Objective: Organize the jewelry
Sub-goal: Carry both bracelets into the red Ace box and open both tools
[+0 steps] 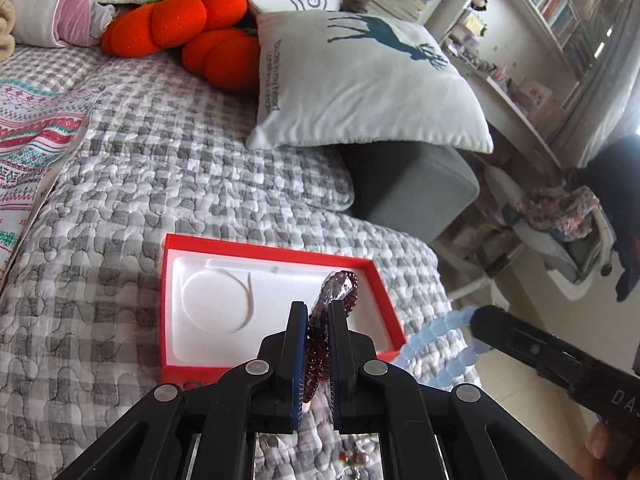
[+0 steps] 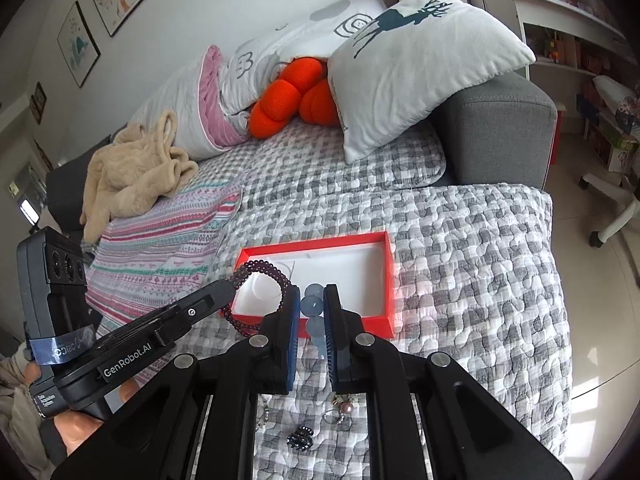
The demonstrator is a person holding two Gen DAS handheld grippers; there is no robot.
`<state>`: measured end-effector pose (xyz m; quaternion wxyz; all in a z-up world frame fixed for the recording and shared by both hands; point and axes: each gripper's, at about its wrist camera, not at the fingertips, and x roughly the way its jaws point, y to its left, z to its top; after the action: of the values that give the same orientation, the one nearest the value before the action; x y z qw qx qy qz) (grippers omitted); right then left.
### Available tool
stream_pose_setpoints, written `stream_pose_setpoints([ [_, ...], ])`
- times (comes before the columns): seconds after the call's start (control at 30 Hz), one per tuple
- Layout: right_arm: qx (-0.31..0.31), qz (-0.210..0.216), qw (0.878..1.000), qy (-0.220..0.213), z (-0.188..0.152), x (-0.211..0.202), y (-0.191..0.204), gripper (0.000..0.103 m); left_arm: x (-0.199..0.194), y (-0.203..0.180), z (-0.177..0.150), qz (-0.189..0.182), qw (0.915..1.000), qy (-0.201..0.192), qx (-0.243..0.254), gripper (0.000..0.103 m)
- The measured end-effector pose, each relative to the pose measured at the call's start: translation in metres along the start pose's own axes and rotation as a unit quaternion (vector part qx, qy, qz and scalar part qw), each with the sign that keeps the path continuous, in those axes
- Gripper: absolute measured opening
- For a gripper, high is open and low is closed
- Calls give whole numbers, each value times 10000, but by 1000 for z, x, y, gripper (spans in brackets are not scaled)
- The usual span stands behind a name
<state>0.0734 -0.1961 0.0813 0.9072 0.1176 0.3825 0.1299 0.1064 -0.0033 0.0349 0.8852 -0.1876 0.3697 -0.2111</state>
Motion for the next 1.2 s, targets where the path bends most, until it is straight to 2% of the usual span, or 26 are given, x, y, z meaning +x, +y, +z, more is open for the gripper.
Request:
stream_pose_setpoints([
  [0.13,-26,-94,9999,-119,8,8,0,12,19,17,4,378,9992,-24,-134,4],
  [0.3,-107,-87,9999,-70,15,29,12,12,39,35,0,880,9960,66,-103,4],
  [0.47,-254,133,9996,-40,18,47,28,12,44,40,-2,1082,9940,135,40,4],
  [0.7,-329,-399,9983,269,9,78,10,12,43,35,-4,1268,9915,141,260,4],
  [0.93,-264,-615,9968,432,4,92,-13,13,41,32,-5,1425,9887,174,424,6],
  [1.0,-182,-578,9972,444,4,89,-16,14,39,31,-5,1439,9885,210,410,8],
  [1.07,-187,-639,9967,460,4,83,-17,15,34,28,-6,1418,9886,219,464,17],
  [1.13,-188,-708,9963,443,2,75,-18,34,24,21,-8,1441,9876,138,602,25],
  [1.17,-166,-743,9962,431,0,70,-18,41,18,17,-10,1468,9868,84,674,34],
  [1.2,-134,-773,9961,412,-2,65,-19,52,13,14,-11,1477,9863,31,737,39],
])
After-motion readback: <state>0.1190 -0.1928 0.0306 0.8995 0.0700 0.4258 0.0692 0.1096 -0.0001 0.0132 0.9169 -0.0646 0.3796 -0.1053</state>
